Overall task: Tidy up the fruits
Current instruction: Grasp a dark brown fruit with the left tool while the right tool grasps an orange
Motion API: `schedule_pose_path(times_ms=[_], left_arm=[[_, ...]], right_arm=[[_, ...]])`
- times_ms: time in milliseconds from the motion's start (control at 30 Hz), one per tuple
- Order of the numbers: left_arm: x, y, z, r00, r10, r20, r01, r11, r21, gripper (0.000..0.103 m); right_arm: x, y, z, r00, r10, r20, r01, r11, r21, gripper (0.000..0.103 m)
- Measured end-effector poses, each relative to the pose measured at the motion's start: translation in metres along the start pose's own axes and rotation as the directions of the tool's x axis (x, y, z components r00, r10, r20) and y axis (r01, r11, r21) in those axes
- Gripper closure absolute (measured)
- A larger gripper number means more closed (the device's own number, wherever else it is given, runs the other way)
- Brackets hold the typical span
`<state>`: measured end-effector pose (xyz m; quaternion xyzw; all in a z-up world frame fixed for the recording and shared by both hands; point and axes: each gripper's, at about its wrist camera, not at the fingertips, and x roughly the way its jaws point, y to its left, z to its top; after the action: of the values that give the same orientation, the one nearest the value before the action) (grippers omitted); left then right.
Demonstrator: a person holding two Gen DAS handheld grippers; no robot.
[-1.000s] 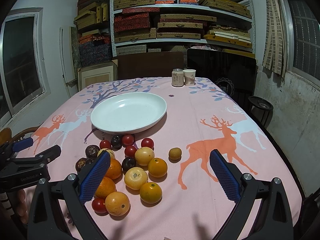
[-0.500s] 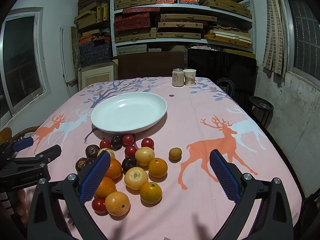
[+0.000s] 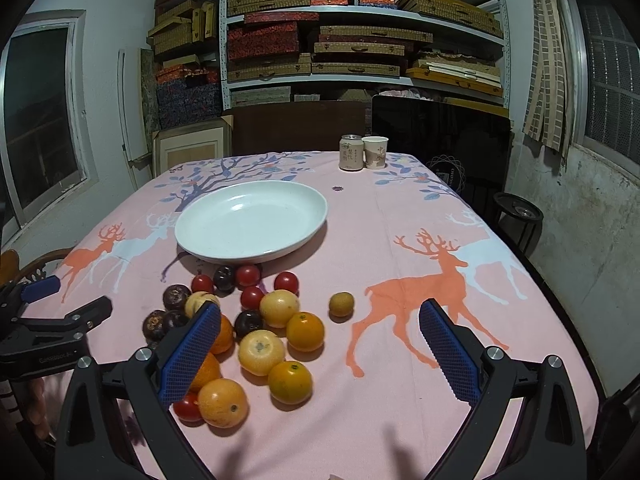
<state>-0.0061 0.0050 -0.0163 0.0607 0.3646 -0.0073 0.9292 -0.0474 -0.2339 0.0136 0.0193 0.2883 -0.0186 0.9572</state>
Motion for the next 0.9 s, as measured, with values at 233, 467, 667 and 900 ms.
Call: schedule_pose_path(times_ms=[233, 467, 667, 900], left_arm=[[0.031, 0.018, -0.034, 0.983, -0.120, -0.137, 0.122, 0.992, 0.007, 0.004], [0.031, -0.030, -0.044, 0.974, -0.183, -0.137, 0.204, 0.966, 0.161, 0.004], [0.044, -0.042, -0.048, 0.962, -0.220, -0.160, 0.242, 0.960, 0.138, 0.034], [0.041, -0.052, -0.049, 0.960, -0.254, -0.118, 0.271, 0.949, 0.158, 0.062]], right_arm=[[0.014, -0.025, -0.014, 0.998, 0.015, -0.065, -0.013, 0.999, 0.035, 0.004], [0.017, -0.022, -0.017, 0.997, 0.032, -0.071, -0.032, 0.999, 0.005, 0.004], [0.019, -0.028, -0.018, 0.996, 0.027, -0.085, -0.025, 0.999, 0.021, 0.004], [0.022, -0.034, -0.021, 0.995, 0.029, -0.095, -0.026, 0.999, 0.035, 0.004]])
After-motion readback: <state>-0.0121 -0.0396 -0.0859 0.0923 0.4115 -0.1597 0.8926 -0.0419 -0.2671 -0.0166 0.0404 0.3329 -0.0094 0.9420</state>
